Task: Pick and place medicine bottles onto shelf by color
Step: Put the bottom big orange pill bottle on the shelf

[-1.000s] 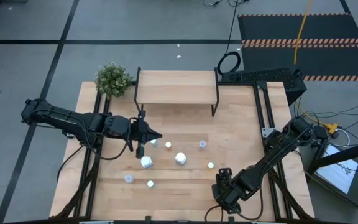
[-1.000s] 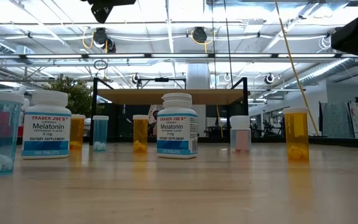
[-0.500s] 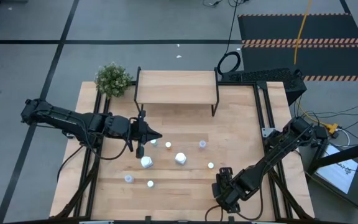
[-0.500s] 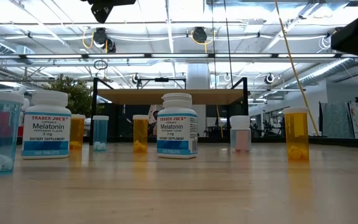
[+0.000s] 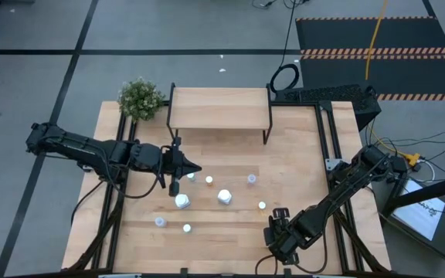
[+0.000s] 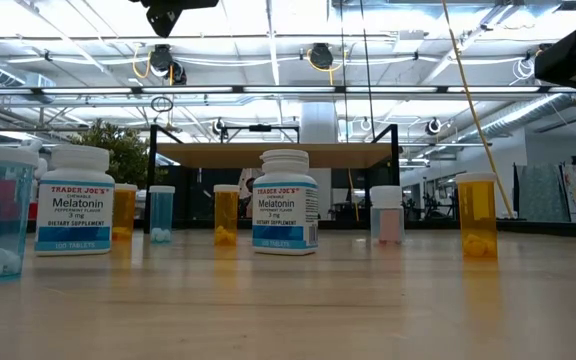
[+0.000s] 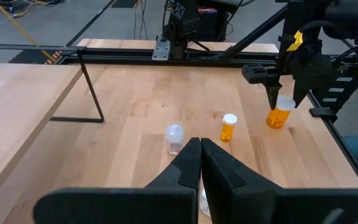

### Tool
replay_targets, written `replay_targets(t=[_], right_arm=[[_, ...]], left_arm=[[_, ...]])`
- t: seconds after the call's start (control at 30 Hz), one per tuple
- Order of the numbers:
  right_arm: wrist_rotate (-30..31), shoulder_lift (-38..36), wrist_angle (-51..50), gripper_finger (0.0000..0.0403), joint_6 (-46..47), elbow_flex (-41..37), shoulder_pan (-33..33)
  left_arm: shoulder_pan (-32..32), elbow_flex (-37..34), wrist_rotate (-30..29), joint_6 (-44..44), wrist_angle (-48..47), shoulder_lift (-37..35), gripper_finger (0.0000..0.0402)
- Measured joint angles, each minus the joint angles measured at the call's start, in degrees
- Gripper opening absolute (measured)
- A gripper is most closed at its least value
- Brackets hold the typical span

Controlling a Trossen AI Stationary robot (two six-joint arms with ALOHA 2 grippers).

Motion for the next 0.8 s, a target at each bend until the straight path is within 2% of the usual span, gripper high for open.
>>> replay_targets(t=[0.27, 0.57, 0.8], right_arm=[[0.0, 0.0, 0.0, 0.0229, 0.0, 0.0, 0.0], [-0.2, -0.3, 0.0, 0.0212, 0.0, 0.0, 0.0], [-0.2, -2.3, 0.0, 0.022, 0.3, 0.0, -0.4]], left_arm=[[0.0, 0.0, 0.0, 0.0, 0.0, 0.0, 0.0015], [0.0, 0.0, 0.0, 0.0, 0.0, 0.0, 0.0015], [0.0, 0.0, 0.0, 0.0, 0.0, 0.0, 0.0015]])
